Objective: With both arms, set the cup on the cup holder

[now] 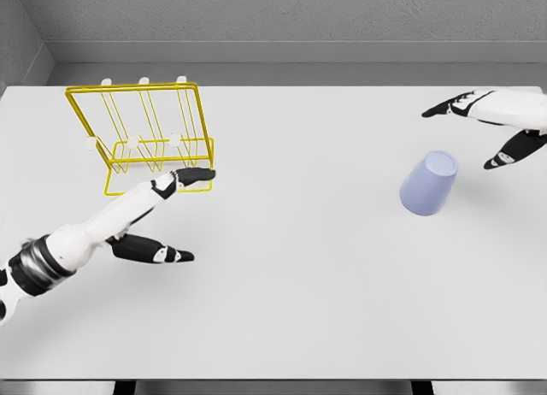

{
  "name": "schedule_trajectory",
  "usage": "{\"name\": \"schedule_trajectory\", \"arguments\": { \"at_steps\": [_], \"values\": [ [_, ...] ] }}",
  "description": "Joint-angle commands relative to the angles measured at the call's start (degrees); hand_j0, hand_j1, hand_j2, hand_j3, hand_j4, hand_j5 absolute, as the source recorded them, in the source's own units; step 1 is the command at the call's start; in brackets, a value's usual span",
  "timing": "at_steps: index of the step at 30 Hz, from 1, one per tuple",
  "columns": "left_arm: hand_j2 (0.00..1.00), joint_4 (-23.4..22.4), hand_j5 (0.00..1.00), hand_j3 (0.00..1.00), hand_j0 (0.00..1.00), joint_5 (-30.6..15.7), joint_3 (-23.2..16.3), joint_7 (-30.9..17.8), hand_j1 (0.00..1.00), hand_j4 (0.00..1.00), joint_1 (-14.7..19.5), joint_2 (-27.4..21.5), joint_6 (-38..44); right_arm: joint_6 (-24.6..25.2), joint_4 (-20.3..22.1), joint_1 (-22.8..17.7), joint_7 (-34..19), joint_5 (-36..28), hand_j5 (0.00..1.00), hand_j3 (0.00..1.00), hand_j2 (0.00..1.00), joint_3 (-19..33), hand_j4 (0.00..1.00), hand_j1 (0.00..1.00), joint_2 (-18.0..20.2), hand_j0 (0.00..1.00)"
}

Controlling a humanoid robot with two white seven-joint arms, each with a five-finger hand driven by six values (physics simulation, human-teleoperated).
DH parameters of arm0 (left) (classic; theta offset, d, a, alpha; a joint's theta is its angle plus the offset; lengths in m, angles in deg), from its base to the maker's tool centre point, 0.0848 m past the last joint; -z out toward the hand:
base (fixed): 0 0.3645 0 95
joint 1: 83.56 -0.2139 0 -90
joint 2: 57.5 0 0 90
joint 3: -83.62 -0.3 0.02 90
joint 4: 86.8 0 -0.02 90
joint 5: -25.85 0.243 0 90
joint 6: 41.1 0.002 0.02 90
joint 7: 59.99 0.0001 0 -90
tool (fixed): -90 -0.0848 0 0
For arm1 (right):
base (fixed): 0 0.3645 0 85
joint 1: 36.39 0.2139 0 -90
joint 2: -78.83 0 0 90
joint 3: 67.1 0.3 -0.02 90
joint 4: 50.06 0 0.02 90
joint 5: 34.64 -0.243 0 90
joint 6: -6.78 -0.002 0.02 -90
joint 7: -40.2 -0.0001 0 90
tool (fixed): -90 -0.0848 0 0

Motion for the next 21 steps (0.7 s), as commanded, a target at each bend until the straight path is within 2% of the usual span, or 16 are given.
{"name": "schedule_trajectory", "arguments": {
  "at_steps": [1, 4, 6, 9, 11, 12, 14, 15, 19, 21],
  "values": [
    [1.00, 0.0, 1.00, 1.00, 1.00, -4.7, -0.9, 0.3, 1.00, 1.00, -0.1, 0.7, 0.0, 0.1, 0.0, 0.0, 0.0, -0.2, 1.00, 1.00, 1.00, -0.2, 1.00, 1.00, 0.0, 1.00],
    [1.00, 0.0, 1.00, 1.00, 1.00, -4.5, -2.0, 0.2, 1.00, 1.00, 0.2, 1.0, 0.0, -0.2, 0.0, 0.0, 0.0, -0.2, 1.00, 1.00, 1.00, -0.2, 1.00, 1.00, 0.0, 1.00],
    [1.00, -0.1, 1.00, 1.00, 1.00, -1.1, -2.0, -1.3, 1.00, 1.00, 0.6, 1.0, 0.0, -0.2, 0.0, 0.0, 0.1, -0.2, 1.00, 1.00, 1.00, -0.7, 1.00, 1.00, 0.0, 1.00],
    [1.00, 0.0, 1.00, 1.00, 1.00, -0.9, -1.8, -6.9, 1.00, 1.00, 0.9, 1.0, 0.0, -0.1, -0.7, 0.1, 0.5, -0.4, 1.00, 1.00, 1.00, -1.3, 1.00, 1.00, -0.1, 1.00],
    [1.00, 0.0, 1.00, 1.00, 1.00, -1.0, -1.7, -7.0, 1.00, 1.00, 1.0, 1.0, 0.0, 0.4, -0.8, 0.0, 0.6, -0.7, 1.00, 1.00, 1.00, -1.3, 1.00, 1.00, 0.0, 1.00],
    [1.00, 0.0, 1.00, 1.00, 1.00, -1.1, -1.7, -6.7, 1.00, 1.00, 1.0, 1.6, 0.0, 0.3, -3.0, 0.0, 0.5, -1.1, 1.00, 1.00, 1.00, -1.6, 1.00, 1.00, -0.1, 1.00],
    [0.96, 0.0, 0.96, 0.96, 0.96, -1.5, -1.4, -6.6, 0.96, 0.96, 1.1, 1.9, 0.0, 0.2, -5.3, 0.1, -0.1, -6.2, 1.00, 1.00, 1.00, -2.5, 1.00, 1.00, -0.3, 1.00],
    [1.00, 0.0, 1.00, 1.00, 1.00, -1.4, -0.9, -6.6, 1.00, 1.00, 1.8, 1.9, 0.0, 0.2, -6.0, 0.1, -0.5, -7.3, 1.00, 1.00, 1.00, -2.5, 1.00, 1.00, -0.7, 1.00],
    [1.00, 0.0, 1.00, 1.00, 1.00, -0.9, 0.2, -6.7, 1.00, 1.00, 3.9, 1.9, 0.0, 0.1, -7.2, 0.1, -6.3, -15.0, 1.00, 1.00, 1.00, -2.6, 1.00, 1.00, -2.1, 1.00],
    [1.00, -0.1, 1.00, 1.00, 1.00, -0.8, 2.3, -6.6, 1.00, 1.00, 3.7, 1.9, 0.0, -0.2, -10.2, 0.1, -9.4, -20.4, 1.00, 1.00, 1.00, -2.3, 1.00, 1.00, -3.1, 1.00]
  ]
}}
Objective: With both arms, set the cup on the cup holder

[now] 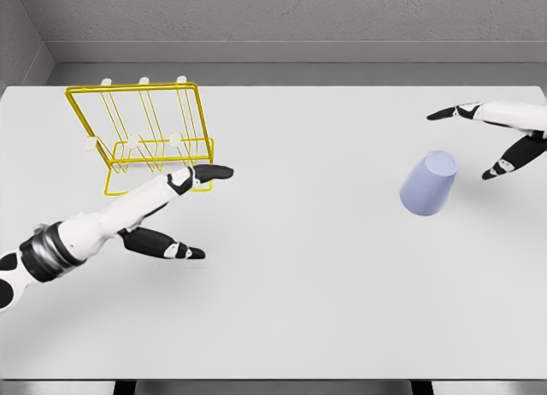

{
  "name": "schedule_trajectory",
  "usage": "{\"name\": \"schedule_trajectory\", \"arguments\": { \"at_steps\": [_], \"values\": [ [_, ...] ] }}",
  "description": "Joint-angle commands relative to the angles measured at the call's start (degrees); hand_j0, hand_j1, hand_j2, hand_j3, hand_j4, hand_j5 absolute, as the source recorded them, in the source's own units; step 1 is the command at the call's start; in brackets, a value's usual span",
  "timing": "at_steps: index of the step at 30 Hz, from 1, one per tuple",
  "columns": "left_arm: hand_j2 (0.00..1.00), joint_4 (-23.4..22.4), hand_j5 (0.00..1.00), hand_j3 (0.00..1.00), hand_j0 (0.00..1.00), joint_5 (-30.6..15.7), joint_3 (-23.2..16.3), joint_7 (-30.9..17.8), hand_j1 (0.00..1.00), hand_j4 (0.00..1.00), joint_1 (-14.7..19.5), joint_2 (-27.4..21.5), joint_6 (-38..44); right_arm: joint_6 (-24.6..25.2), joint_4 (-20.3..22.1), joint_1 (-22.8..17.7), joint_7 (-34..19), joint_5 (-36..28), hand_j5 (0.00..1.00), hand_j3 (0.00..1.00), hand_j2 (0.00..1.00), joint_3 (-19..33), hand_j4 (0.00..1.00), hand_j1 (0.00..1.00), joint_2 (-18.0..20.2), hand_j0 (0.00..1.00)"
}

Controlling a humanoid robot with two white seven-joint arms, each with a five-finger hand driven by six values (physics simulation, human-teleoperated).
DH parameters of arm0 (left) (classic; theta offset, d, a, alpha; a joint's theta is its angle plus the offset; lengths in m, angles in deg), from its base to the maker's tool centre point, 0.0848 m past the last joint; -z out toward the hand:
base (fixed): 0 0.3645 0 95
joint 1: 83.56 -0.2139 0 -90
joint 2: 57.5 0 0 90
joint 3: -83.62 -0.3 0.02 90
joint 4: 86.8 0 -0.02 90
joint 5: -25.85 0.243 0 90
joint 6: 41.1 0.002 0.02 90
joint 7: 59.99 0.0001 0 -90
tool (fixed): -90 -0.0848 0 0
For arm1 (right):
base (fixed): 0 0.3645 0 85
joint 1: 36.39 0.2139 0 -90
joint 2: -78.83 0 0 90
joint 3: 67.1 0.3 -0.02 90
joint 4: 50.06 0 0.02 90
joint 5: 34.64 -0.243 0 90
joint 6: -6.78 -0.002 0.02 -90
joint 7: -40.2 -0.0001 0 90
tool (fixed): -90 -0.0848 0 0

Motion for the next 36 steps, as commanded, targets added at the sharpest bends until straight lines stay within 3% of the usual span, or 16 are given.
{"name": "schedule_trajectory", "arguments": {
  "at_steps": [1, 2, 4, 7, 11, 13, 17, 21, 27, 29, 32, 36],
  "values": [
    [1.00, 0.0, 1.00, 1.00, 1.00, -0.6, 1.6, 0.6, 1.00, 1.00, -0.1, 0.1, 0.0, 0.0, -3.4, 0.0, -2.7, -7.5, 1.00, 1.00, 1.00, 0.1, 1.00, 1.00, -1.5, 1.00],
    [1.00, 0.1, 1.00, 1.00, 1.00, -1.6, 1.5, 0.9, 1.00, 1.00, -0.5, 0.1, 0.0, 0.0, -5.4, 0.0, -2.7, -9.6, 1.00, 1.00, 1.00, 0.2, 1.00, 1.00, -2.1, 1.00],
    [1.00, 0.1, 1.00, 1.00, 1.00, -8.1, 0.9, 0.4, 1.00, 1.00, -2.8, 0.9, 0.0, 0.0, -7.9, 0.0, -2.7, -12.6, 1.00, 1.00, 1.00, 0.2, 1.00, 1.00, -2.8, 1.00],
    [1.00, 0.1, 1.00, 1.00, 1.00, -10.7, 0.0, -0.3, 1.00, 1.00, -3.6, 2.5, 0.0, 0.1, -9.8, -0.1, -2.7, -21.5, 1.00, 1.00, 1.00, 0.1, 1.00, 1.00, -4.7, 1.00],
    [1.00, 0.1, 1.00, 1.00, 1.00, -14.6, -1.9, -2.8, 1.00, 1.00, -4.4, 2.4, 0.0, -0.1, -11.5, -0.4, -2.7, -25.9, 1.00, 1.00, 1.00, 0.1, 1.00, 1.00, -5.6, 1.00],
    [1.00, 0.1, 1.00, 1.00, 1.00, -14.4, -4.2, -2.8, 1.00, 1.00, -4.5, 2.2, 0.0, -0.4, -11.9, -0.4, -2.7, -25.5, 1.00, 1.00, 1.00, -0.2, 1.00, 1.00, -5.7, 1.00],
    [1.00, 0.0, 1.00, 1.00, 1.00, -14.7, -4.5, -2.8, 1.00, 1.00, -4.6, 2.3, 0.0, -0.3, -14.1, -0.4, -2.7, -24.5, 1.00, 1.00, 1.00, 0.0, 1.00, 1.00, -5.1, 1.00],
    [1.00, 0.1, 1.00, 1.00, 1.00, -22.3, -5.9, -2.7, 1.00, 1.00, -4.9, 2.4, 0.0, -0.3, -14.6, 0.1, -2.7, -24.4, 1.00, 1.00, 1.00, 0.1, 1.00, 1.00, -5.8, 1.00],
    [1.00, 0.1, 1.00, 1.00, 1.00, -23.1, -6.3, -2.8, 1.00, 1.00, -5.2, 2.4, 0.0, -0.1, -13.8, -0.2, -2.7, -24.4, 1.00, 1.00, 1.00, -1.4, 1.00, 1.00, -7.0, 1.00],
    [1.00, 0.1, 1.00, 1.00, 1.00, -26.3, -8.0, -2.7, 1.00, 1.00, -5.2, 2.1, 0.0, -0.2, -14.0, -0.3, -2.7, -24.4, 1.00, 1.00, 1.00, -4.1, 1.00, 1.00, -7.1, 1.00],
    [1.00, -0.1, 1.00, 1.00, 1.00, -24.9, -7.4, -2.8, 1.00, 1.00, -4.4, 2.0, 0.0, -0.3, -14.6, -0.3, -2.7, -24.4, 1.00, 1.00, 1.00, -4.1, 1.00, 1.00, -7.0, 1.00],
    [1.00, -0.1, 1.00, 1.00, 1.00, -17.1, -7.1, -2.8, 1.00, 1.00, -1.4, 2.3, 0.0, -2.2, -14.8, -0.3, -2.7, -24.5, 1.00, 1.00, 1.00, -2.8, 1.00, 1.00, -7.1, 1.00]
  ]
}}
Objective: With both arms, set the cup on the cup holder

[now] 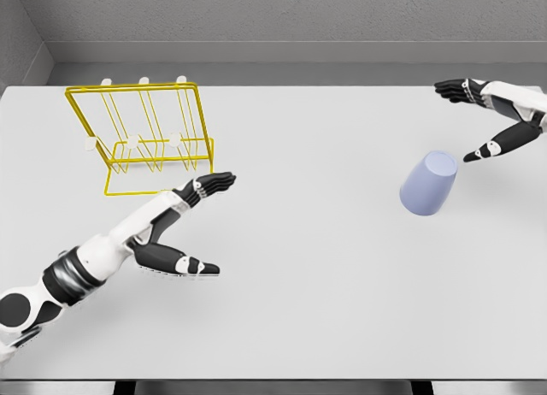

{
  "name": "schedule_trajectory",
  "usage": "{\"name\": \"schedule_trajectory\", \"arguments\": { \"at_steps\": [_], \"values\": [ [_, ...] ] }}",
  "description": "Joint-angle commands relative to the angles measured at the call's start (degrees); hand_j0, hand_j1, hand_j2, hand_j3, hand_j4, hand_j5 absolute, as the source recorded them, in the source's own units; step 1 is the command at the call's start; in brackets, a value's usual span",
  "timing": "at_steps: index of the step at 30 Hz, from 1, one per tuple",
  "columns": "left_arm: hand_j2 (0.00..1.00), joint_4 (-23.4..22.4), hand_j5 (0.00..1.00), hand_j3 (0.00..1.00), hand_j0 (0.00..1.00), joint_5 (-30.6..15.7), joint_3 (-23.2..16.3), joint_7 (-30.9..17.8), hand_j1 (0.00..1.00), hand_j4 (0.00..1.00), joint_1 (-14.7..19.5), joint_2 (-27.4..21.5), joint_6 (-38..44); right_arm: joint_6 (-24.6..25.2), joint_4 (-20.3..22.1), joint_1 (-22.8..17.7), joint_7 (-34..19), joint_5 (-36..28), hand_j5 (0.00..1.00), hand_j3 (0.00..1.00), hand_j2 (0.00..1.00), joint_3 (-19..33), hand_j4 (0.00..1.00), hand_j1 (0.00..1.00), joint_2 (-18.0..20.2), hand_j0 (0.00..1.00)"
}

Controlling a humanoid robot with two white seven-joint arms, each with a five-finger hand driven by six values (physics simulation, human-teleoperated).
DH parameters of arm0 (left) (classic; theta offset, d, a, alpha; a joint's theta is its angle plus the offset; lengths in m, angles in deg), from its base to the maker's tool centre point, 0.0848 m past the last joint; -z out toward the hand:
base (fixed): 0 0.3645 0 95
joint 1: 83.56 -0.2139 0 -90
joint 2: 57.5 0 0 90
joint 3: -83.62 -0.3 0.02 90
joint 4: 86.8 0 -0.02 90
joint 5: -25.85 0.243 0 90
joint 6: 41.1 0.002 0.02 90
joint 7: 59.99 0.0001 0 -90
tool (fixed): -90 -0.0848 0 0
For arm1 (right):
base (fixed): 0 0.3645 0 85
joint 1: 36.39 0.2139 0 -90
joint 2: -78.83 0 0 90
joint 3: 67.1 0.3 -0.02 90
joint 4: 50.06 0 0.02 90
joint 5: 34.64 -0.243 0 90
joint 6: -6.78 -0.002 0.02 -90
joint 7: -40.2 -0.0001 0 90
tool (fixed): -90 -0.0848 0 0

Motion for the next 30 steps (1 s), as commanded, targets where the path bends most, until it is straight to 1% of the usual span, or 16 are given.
{"name": "schedule_trajectory", "arguments": {
  "at_steps": [1, 2, 4, 5, 6, 7, 8, 11, 12, 14, 17, 18, 21, 23, 25, 30],
  "values": [
    [1.00, 0.0, 1.00, 1.00, 1.00, 3.8, 0.0, 0.1, 1.00, 1.00, 0.0, 0.0, 0.0, -1.4, -0.1, 0.0, 0.0, -0.7, 1.00, 1.00, 1.00, 1.6, 1.00, 1.00, -0.3, 1.00],
    [1.00, 0.0, 1.00, 1.00, 1.00, 3.8, -0.1, 0.0, 1.00, 1.00, 0.1, 0.1, 0.0, -1.4, -0.1, 0.0, 0.0, -0.9, 1.00, 1.00, 1.00, 1.6, 1.00, 1.00, -0.8, 1.00],
    [1.00, -0.1, 1.00, 1.00, 1.00, 3.7, -0.1, 0.0, 1.00, 1.00, 0.3, 0.3, 3.9, -1.1, -1.1, -0.9, 0.0, -1.7, 1.00, 1.00, 1.00, 1.8, 1.00, 1.00, -1.7, 1.00],
    [1.00, -0.1, 1.00, 1.00, 1.00, 3.0, -0.1, 0.0, 1.00, 1.00, 0.3, 1.0, 5.1, -1.1, -1.2, -2.3, 0.0, -3.3, 1.00, 1.00, 1.00, 1.9, 1.00, 1.00, -1.6, 1.00],
    [1.00, -0.2, 1.00, 1.00, 1.00, 2.8, 0.0, 0.1, 1.00, 1.00, 0.3, 1.3, 6.2, -1.1, -1.3, -3.0, 0.0, -6.3, 1.00, 1.00, 1.00, 1.9, 1.00, 1.00, -1.5, 1.00],
    [1.00, -0.1, 1.00, 1.00, 1.00, 1.8, 0.0, 0.1, 1.00, 1.00, 0.3, 1.4, 6.3, -1.1, -2.0, -3.3, 0.0, -7.9, 1.00, 1.00, 1.00, 1.9, 1.00, 1.00, -1.1, 1.00],
    [1.00, -0.2, 1.00, 1.00, 1.00, 1.5, 0.0, 0.1, 1.00, 1.00, 0.3, 1.5, 7.7, -1.1, -2.9, -3.9, 0.0, -8.1, 1.00, 1.00, 1.00, 1.9, 1.00, 1.00, -1.0, 1.00],
    [1.00, 0.1, 1.00, 1.00, 1.00, -2.5, 0.2, 0.3, 1.00, 1.00, 0.2, 1.5, 8.6, -1.1, -2.9, -4.5, 0.0, -8.3, 1.00, 1.00, 1.00, 1.9, 1.00, 1.00, -0.5, 1.00],
    [1.00, 0.1, 1.00, 1.00, 1.00, -2.8, 0.3, 0.3, 1.00, 1.00, 0.2, 1.6, 9.0, -1.1, -2.9, -4.5, 0.0, -8.3, 1.00, 1.00, 1.00, 1.9, 1.00, 1.00, -0.5, 1.00],
    [1.00, 0.1, 1.00, 1.00, 1.00, -2.7, 0.3, 0.3, 1.00, 1.00, 0.0, 2.2, 9.2, -1.1, -2.8, -5.4, 0.0, -8.3, 1.00, 1.00, 1.00, 1.9, 1.00, 1.00, -0.5, 1.00],
    [1.00, 0.2, 1.00, 1.00, 1.00, -2.6, 0.8, 0.2, 1.00, 1.00, 0.1, 3.0, 12.4, -1.5, -2.7, -6.3, 0.0, -8.3, 1.00, 1.00, 1.00, 1.8, 1.00, 1.00, -0.5, 1.00],
    [1.00, 0.2, 1.00, 1.00, 1.00, -2.7, 0.8, 0.1, 1.00, 1.00, 0.1, 3.0, 13.2, -1.6, -2.7, -7.3, 0.0, -8.4, 1.00, 1.00, 1.00, 1.9, 1.00, 1.00, -0.4, 1.00],
    [1.00, 0.2, 1.00, 1.00, 1.00, -2.7, 0.9, 0.1, 1.00, 1.00, 0.2, 3.0, 15.5, -1.6, -2.6, -8.3, 0.0, -9.8, 1.00, 1.00, 1.00, 1.9, 1.00, 1.00, -0.5, 1.00],
    [1.00, 0.2, 1.00, 1.00, 1.00, -2.7, 1.0, 0.1, 1.00, 1.00, 0.1, 3.0, 15.5, -1.6, -2.6, -8.1, 0.0, -9.8, 1.00, 1.00, 1.00, 1.9, 1.00, 1.00, -0.4, 1.00],
    [1.00, 0.2, 1.00, 1.00, 1.00, -2.7, 1.0, 0.0, 1.00, 1.00, 0.1, 3.0, 15.5, -1.6, -2.6, -8.2, 0.0, -9.8, 1.00, 1.00, 1.00, 1.9, 1.00, 1.00, 0.4, 1.00],
    [1.00, 0.1, 1.00, 1.00, 1.00, -2.8, 1.7, 0.0, 1.00, 1.00, -0.4, 2.6, 15.5, -1.6, -2.5, -8.3, 0.0, -9.8, 1.00, 1.00, 1.00, 1.9, 1.00, 1.00, 0.3, 1.00]
  ]
}}
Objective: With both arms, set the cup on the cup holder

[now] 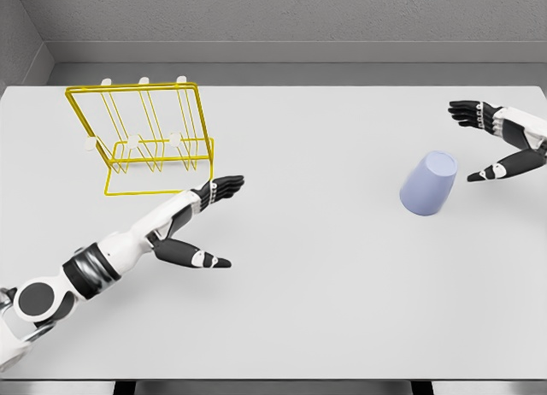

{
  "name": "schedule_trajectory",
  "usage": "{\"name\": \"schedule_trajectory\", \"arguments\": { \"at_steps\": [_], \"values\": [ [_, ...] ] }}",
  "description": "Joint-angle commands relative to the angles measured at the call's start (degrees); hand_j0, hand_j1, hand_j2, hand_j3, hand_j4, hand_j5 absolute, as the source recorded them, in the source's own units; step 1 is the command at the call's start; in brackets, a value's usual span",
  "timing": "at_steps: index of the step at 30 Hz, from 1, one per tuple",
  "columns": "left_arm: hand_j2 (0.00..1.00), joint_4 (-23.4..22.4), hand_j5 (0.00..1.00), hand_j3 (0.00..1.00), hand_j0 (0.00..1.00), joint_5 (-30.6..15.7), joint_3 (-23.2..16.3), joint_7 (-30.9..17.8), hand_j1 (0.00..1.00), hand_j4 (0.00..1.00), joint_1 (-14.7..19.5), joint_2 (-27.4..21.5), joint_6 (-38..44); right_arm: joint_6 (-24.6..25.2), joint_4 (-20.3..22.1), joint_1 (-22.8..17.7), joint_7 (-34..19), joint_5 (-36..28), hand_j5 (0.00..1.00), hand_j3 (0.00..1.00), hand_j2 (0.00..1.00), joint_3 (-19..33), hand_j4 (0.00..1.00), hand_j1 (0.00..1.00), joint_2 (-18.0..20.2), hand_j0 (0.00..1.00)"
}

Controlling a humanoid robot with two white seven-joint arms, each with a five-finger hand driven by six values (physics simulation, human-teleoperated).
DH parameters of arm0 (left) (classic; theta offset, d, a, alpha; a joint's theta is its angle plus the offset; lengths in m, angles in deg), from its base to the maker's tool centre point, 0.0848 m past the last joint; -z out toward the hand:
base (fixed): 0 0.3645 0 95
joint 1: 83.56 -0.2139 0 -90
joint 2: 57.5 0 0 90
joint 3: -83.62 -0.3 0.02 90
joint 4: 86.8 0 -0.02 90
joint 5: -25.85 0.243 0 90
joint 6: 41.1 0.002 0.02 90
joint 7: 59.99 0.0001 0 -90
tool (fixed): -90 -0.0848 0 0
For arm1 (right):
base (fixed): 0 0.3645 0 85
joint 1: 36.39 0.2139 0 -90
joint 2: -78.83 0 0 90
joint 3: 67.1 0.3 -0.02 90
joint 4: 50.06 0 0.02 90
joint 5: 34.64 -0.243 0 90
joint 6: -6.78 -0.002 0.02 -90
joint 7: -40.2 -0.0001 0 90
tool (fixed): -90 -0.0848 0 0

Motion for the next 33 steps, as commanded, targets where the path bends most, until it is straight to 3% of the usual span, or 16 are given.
{"name": "schedule_trajectory", "arguments": {
  "at_steps": [1, 14, 21, 24, 29, 30, 32, 33],
  "values": [
    [1.00, 0.0, 1.00, 1.00, 1.00, -0.3, 0.4, 0.0, 1.00, 1.00, 0.0, -0.2, 0.1, 0.1, 0.1, 0.0, 0.0, -0.4, 1.00, 1.00, 1.00, 0.1, 1.00, 1.00, 0.1, 1.00],
    [1.00, 0.0, 1.00, 1.00, 1.00, -1.9, 0.6, 0.0, 1.00, 1.00, -0.4, -0.1, 0.1, 0.2, 0.2, -0.7, 0.0, 0.3, 1.00, 1.00, 1.00, -0.1, 1.00, 1.00, 1.4, 1.00],
    [1.00, 0.0, 1.00, 1.00, 1.00, -3.2, 0.6, 0.0, 1.00, 1.00, -0.3, -0.2, 0.1, 0.0, 2.3, 2.9, 0.0, 0.5, 1.00, 1.00, 1.00, -0.3, 1.00, 1.00, 4.4, 1.00],
    [1.00, 0.0, 1.00, 1.00, 1.00, -3.2, 0.6, 0.0, 1.00, 1.00, -0.3, -0.2, 0.1, 0.0, 5.6, 4.1, 0.0, 1.3, 1.00, 1.00, 1.00, -0.4, 1.00, 1.00, 4.5, 1.00],
    [1.00, 0.0, 1.00, 1.00, 1.00, -3.2, 0.6, 0.0, 1.00, 1.00, -0.3, -0.2, 0.1, -0.5, 4.5, 4.3, 0.0, 1.7, 1.00, 1.00, 1.00, -0.2, 1.00, 1.00, 4.8, 1.00],
    [1.00, 0.0, 1.00, 1.00, 1.00, -3.2, 0.6, 0.0, 1.00, 1.00, -0.3, -0.2, 0.1, -1.8, 4.3, 4.7, 0.0, 4.0, 1.00, 1.00, 1.00, -0.2, 1.00, 1.00, 4.4, 1.00],
    [1.00, -0.1, 1.00, 1.00, 1.00, -3.2, 0.6, 0.0, 1.00, 1.00, -0.2, -0.1, 0.1, -1.8, 4.4, 9.0, 0.0, 24.4, 1.00, 1.00, 1.00, 0.0, 1.00, 1.00, 3.1, 1.00],
    [1.00, -0.2, 1.00, 1.00, 1.00, -3.2, 0.6, 0.1, 1.00, 1.00, -0.1, -0.1, 0.1, -1.8, 4.5, 10.3, 0.0, 29.9, 1.00, 1.00, 1.00, 0.0, 1.00, 1.00, 2.1, 1.00]
  ]
}}
